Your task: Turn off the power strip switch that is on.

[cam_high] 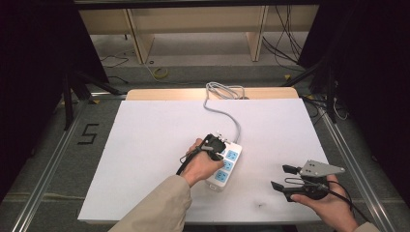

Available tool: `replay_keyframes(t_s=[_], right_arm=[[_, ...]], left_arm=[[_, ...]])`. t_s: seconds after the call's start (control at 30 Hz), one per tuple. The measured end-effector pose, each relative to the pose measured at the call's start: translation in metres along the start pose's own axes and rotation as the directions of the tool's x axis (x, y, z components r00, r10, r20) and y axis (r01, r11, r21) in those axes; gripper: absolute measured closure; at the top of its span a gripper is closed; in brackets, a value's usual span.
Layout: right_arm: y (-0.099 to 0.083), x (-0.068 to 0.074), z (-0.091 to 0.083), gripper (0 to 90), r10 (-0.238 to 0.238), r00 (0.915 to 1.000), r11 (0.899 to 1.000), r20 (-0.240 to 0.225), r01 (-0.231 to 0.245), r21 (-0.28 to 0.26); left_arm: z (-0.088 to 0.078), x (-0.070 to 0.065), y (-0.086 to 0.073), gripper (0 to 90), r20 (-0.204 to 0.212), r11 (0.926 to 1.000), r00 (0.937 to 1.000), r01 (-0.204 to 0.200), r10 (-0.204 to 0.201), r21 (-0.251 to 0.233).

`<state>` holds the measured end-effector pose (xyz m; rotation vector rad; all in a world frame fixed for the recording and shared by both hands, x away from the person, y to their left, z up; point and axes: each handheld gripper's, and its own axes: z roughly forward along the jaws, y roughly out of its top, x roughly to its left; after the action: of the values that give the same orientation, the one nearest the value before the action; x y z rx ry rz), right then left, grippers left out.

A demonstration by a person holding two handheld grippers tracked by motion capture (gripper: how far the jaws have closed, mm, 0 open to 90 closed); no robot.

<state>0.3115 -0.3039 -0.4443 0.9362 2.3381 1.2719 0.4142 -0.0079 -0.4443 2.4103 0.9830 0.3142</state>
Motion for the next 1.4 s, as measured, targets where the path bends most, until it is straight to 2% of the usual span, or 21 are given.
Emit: replay_keyframes(t_s=[1.4], right_arm=[[0.0007, -0.0004, -0.0018, 26.8, -0.002, 1.0, 1.0, 0.002, 0.002, -0.011]], left_arm=[[-0.0008, -0.0002, -0.0001, 90.0, 0.004, 0.9999, 0.9999, -0.012, 0.012, 0.001]])
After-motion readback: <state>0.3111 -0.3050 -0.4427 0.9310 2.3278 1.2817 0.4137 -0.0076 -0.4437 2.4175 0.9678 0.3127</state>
